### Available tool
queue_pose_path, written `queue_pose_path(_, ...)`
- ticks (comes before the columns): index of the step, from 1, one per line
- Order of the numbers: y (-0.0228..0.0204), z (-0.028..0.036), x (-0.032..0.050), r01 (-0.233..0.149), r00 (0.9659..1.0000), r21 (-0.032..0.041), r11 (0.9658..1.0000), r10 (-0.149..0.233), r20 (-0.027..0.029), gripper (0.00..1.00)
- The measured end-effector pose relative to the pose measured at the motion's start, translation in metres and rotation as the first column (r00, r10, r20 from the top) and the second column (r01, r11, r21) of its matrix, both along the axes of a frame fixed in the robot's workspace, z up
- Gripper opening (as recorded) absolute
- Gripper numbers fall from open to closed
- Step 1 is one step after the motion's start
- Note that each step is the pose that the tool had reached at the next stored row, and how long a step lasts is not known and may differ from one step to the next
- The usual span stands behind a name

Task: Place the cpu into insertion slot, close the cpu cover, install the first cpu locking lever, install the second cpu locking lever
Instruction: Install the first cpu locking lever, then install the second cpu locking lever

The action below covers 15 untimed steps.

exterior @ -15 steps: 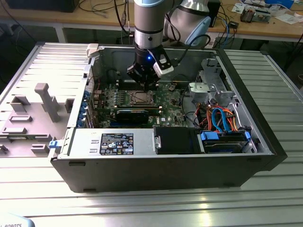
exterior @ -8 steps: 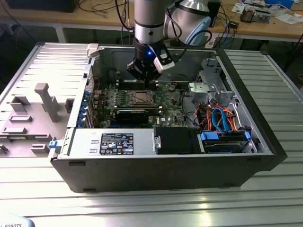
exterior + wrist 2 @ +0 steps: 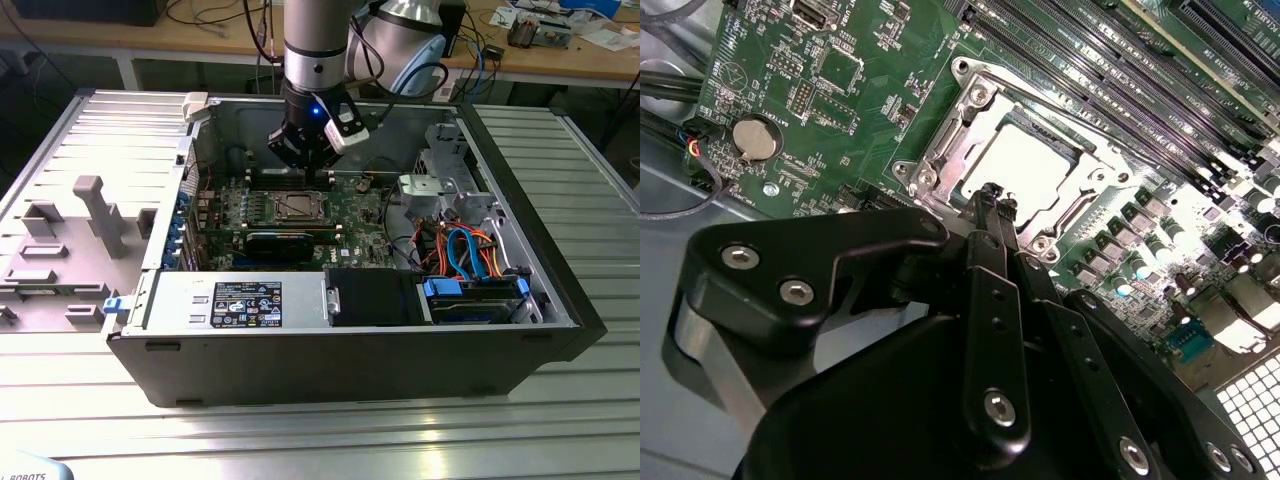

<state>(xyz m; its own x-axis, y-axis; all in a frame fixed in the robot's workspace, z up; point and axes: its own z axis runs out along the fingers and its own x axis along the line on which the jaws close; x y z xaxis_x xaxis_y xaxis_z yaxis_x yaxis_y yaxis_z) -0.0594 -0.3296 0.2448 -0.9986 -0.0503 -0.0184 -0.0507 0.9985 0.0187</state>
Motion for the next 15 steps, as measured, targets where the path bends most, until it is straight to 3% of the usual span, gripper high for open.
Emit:
queue_pose_path(4,-0.0003,0.0,0.0,0.0,1.0,-0.0003,1.0,0.0,0.0,0.11)
queue_pose_path(15,-0.008,-0.0013,0.0,0.0,1.0,-0.0002,1.0,0.0,0.0001,0.11)
